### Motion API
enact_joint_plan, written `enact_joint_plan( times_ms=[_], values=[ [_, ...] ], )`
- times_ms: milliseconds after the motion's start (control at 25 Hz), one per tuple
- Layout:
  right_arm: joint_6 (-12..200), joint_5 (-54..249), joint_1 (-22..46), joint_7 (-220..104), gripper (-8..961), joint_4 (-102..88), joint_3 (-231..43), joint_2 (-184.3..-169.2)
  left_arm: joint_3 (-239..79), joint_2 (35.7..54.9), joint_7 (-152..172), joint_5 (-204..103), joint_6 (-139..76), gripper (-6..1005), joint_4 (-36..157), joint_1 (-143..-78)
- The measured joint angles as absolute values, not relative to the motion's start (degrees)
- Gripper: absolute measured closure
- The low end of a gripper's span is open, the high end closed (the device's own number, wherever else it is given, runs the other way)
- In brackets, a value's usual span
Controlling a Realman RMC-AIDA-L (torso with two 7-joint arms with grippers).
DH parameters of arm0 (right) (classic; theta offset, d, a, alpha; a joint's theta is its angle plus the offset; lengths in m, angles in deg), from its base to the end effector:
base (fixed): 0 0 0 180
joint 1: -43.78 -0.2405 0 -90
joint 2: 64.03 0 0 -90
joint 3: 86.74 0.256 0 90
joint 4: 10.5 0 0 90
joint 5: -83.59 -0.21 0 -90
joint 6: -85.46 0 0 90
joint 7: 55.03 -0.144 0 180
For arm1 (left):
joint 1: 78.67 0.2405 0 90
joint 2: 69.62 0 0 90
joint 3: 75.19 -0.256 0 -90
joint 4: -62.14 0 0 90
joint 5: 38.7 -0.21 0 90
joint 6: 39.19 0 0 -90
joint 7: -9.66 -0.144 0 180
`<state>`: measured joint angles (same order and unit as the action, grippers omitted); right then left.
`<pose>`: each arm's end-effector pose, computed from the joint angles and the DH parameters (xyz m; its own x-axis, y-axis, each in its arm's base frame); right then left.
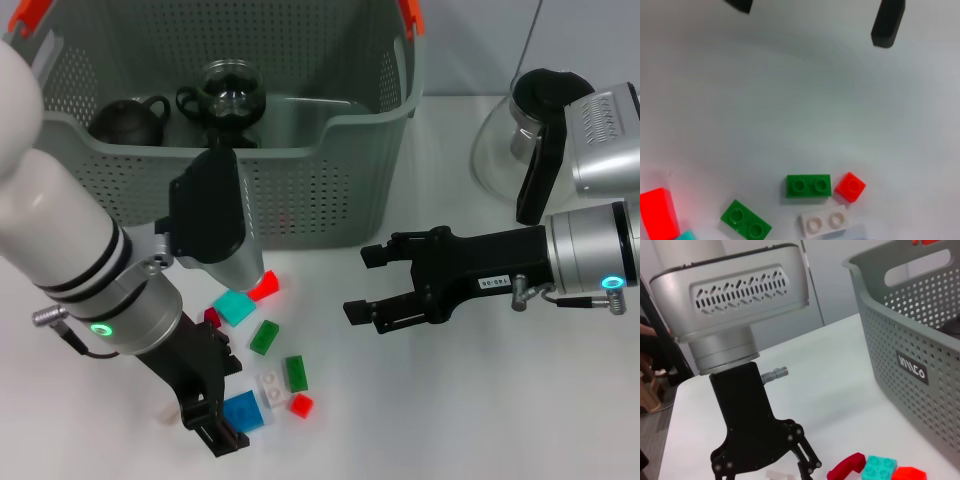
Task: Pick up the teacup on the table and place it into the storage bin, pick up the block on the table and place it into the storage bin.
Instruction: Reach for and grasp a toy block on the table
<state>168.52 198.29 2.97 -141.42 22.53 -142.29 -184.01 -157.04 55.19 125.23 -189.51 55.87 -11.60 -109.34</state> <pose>0.2017 0.3517 -0.0555 0.8813 -0.3440 -0.3239 -0.3580 -0.9335 0.0175 -0.1984 0.3069 -0.0447 0.8700 0.2229 -0.4397 0.2148 -0.9742 -0.0689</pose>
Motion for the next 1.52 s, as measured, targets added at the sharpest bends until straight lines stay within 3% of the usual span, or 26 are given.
enact_joint_plan(
  times_ms=[480, 1440, 1520],
  values=[
    [167.9, 198.3, 3.0, -140.8, 37, 22.6, -141.7, -183.95, -162.8, 55.19, 128.6, -190.7, 53.8, 99, -11.0, -109.5],
    [167.7, 198.2, 3.0, -140.7, 37, 22.6, -141.6, -184.11, -165.7, 55.19, 128.8, -191.7, 49.6, 255, -9.0, -109.8],
    [167.7, 198.0, 3.0, -140.7, 37, 22.6, -141.6, -184.09, -165.8, 55.19, 129.1, -191.7, 49.5, 306, -9.0, -109.8]
  ],
)
